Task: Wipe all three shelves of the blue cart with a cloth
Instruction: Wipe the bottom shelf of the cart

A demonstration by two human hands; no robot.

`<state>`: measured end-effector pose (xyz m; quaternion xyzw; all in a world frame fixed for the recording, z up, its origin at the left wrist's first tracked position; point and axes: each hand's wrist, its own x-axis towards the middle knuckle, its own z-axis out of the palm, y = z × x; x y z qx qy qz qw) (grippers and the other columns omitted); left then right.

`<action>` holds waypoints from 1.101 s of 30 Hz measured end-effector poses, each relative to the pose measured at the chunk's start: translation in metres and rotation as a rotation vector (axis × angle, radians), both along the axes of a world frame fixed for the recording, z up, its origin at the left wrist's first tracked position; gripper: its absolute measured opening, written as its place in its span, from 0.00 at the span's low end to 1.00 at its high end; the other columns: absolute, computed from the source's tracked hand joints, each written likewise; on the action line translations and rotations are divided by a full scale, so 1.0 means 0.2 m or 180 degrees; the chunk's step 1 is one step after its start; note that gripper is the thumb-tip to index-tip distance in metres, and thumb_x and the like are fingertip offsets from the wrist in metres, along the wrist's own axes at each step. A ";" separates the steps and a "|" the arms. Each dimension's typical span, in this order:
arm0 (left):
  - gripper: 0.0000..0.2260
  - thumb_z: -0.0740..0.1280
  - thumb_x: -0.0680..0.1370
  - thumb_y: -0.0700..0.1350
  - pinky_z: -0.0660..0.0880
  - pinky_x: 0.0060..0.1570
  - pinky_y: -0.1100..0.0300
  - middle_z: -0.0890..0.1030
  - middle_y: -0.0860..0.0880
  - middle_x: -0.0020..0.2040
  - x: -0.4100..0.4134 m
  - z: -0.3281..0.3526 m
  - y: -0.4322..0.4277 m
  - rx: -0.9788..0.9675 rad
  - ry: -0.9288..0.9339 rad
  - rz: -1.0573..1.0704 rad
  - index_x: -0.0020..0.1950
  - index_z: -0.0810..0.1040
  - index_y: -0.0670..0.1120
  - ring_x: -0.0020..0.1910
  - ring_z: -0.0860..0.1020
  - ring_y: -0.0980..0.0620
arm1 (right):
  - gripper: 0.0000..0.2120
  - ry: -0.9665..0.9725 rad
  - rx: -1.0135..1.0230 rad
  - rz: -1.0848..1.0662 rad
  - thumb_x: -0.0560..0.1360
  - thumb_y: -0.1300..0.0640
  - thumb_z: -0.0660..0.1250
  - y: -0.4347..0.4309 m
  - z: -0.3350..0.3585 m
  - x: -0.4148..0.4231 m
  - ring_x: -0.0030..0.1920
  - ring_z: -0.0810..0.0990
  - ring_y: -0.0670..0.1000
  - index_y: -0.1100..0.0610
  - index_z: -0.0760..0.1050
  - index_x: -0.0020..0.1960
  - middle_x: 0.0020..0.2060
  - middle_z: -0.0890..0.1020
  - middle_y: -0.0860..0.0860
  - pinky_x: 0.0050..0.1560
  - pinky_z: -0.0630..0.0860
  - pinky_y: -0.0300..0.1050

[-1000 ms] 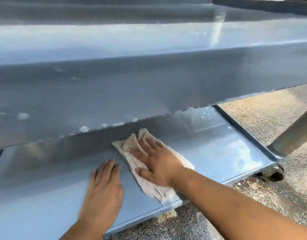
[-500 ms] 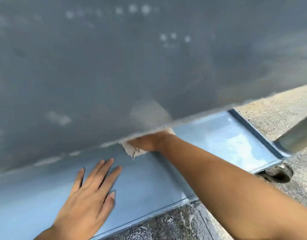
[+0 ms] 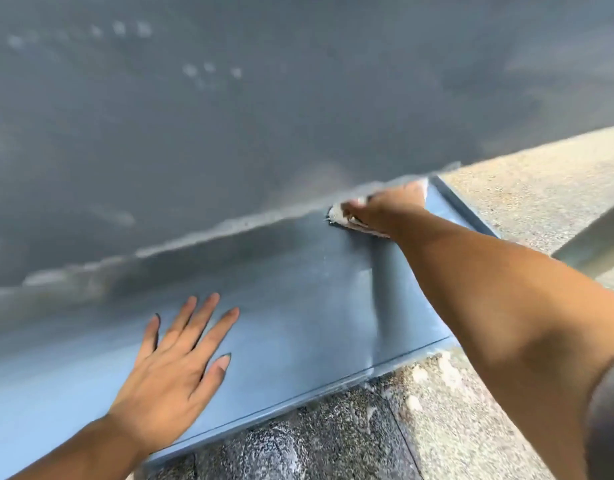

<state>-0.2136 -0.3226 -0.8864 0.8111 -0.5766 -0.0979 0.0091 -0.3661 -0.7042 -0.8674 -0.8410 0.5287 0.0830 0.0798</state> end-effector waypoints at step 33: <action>0.33 0.45 0.76 0.65 0.54 0.76 0.56 0.59 0.51 0.79 0.20 0.04 0.37 -0.0333 0.0380 -0.0061 0.77 0.65 0.53 0.78 0.57 0.51 | 0.27 0.0909 -0.0490 0.0562 0.82 0.46 0.58 1.56 0.07 -0.21 0.63 0.71 0.64 0.66 0.64 0.71 0.64 0.72 0.66 0.65 0.74 0.59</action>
